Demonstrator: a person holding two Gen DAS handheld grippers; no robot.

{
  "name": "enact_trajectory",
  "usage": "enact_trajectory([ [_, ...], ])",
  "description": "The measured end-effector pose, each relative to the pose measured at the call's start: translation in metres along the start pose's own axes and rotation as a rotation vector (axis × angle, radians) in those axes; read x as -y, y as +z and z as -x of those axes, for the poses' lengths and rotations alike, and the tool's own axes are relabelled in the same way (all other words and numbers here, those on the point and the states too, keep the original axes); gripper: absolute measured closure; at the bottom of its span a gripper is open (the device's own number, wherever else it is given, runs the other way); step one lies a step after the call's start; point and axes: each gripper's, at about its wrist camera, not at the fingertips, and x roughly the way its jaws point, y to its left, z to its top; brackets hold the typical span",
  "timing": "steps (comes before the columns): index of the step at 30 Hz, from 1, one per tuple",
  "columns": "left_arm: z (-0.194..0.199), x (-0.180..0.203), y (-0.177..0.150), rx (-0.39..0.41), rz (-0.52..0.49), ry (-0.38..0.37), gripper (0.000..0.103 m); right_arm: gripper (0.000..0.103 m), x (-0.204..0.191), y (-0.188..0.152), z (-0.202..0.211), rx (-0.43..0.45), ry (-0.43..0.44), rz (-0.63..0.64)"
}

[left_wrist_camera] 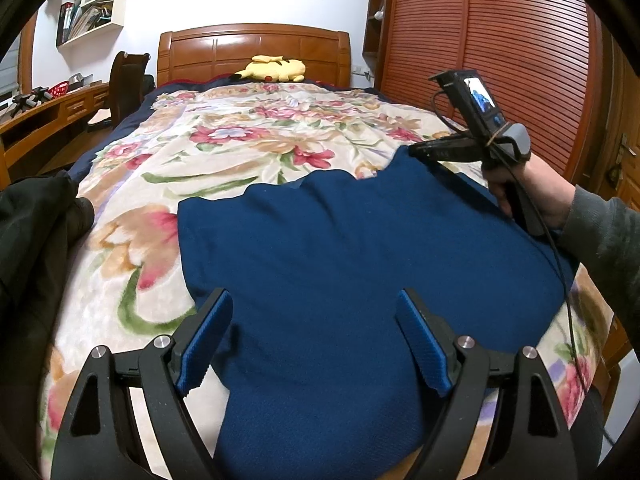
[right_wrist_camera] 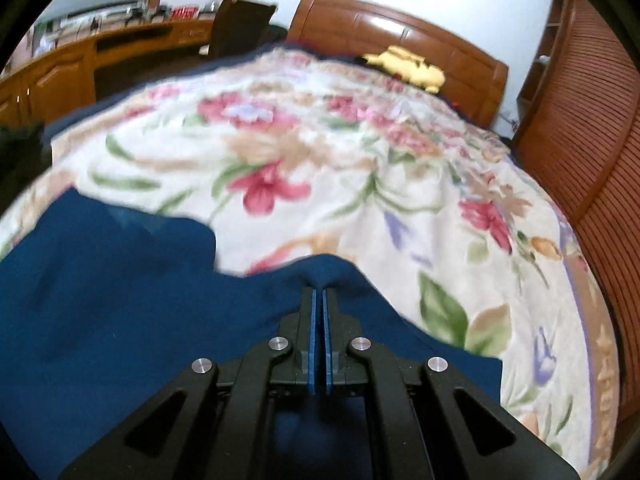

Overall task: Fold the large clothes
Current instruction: 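Grasp the edge of the folded navy jacket with the right tool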

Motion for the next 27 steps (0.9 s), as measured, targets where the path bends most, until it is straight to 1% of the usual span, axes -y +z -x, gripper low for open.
enact_trajectory([
  [2,0.001,0.0,0.0,-0.001,-0.001,0.0,0.019,0.095,-0.002,-0.002,-0.008,-0.053,-0.004,-0.008],
  [3,0.001,0.001,0.0,-0.002,-0.002,0.001,0.019,0.087,-0.002,-0.003,-0.012,-0.066,-0.021,-0.018],
  [4,0.001,0.001,0.001,-0.002,-0.002,0.001,0.019,0.076,-0.001,-0.004,-0.011,-0.071,-0.022,-0.03],
  [5,0.001,0.001,0.001,-0.002,-0.003,0.0,0.019,0.07,0.0,-0.005,-0.012,-0.072,-0.01,-0.045],
  [6,0.002,0.002,0.001,-0.002,-0.004,0.001,0.019,0.059,0.001,-0.006,-0.014,-0.076,0.006,-0.058],
  [7,0.002,0.002,0.0,-0.002,-0.005,0.002,0.019,0.055,0.002,-0.007,-0.017,-0.088,0.015,-0.063],
  [9,0.0,0.003,0.0,-0.006,-0.006,0.004,0.019,0.054,0.004,-0.008,-0.024,-0.121,0.012,-0.051],
  [12,0.0,0.002,0.0,-0.007,-0.004,0.005,0.019,0.053,0.004,-0.013,-0.037,-0.205,0.029,-0.009],
  [14,0.0,0.003,0.001,-0.008,-0.005,0.007,0.019,0.05,0.009,-0.016,-0.043,-0.211,0.031,-0.014],
  [15,0.0,0.003,0.001,-0.008,-0.005,0.007,0.019,0.046,0.013,-0.018,-0.045,-0.217,0.04,-0.034],
  [16,0.0,0.003,0.001,-0.008,-0.006,0.008,0.019,0.046,0.017,-0.018,-0.046,-0.221,0.053,-0.058],
  [19,-0.001,0.002,0.0,-0.011,-0.007,0.007,0.019,0.046,0.022,-0.015,-0.04,-0.198,0.068,-0.092],
  [21,-0.001,0.001,0.0,-0.012,-0.008,0.007,0.019,0.046,0.027,-0.013,-0.028,-0.15,0.063,-0.102],
  [24,-0.001,0.001,0.0,-0.015,-0.008,0.007,0.019,0.046,0.041,-0.017,-0.003,-0.095,0.064,-0.144],
  [27,-0.002,0.001,-0.001,-0.018,-0.01,0.008,0.019,0.046,0.053,-0.032,0.022,-0.077,0.032,-0.16],
])
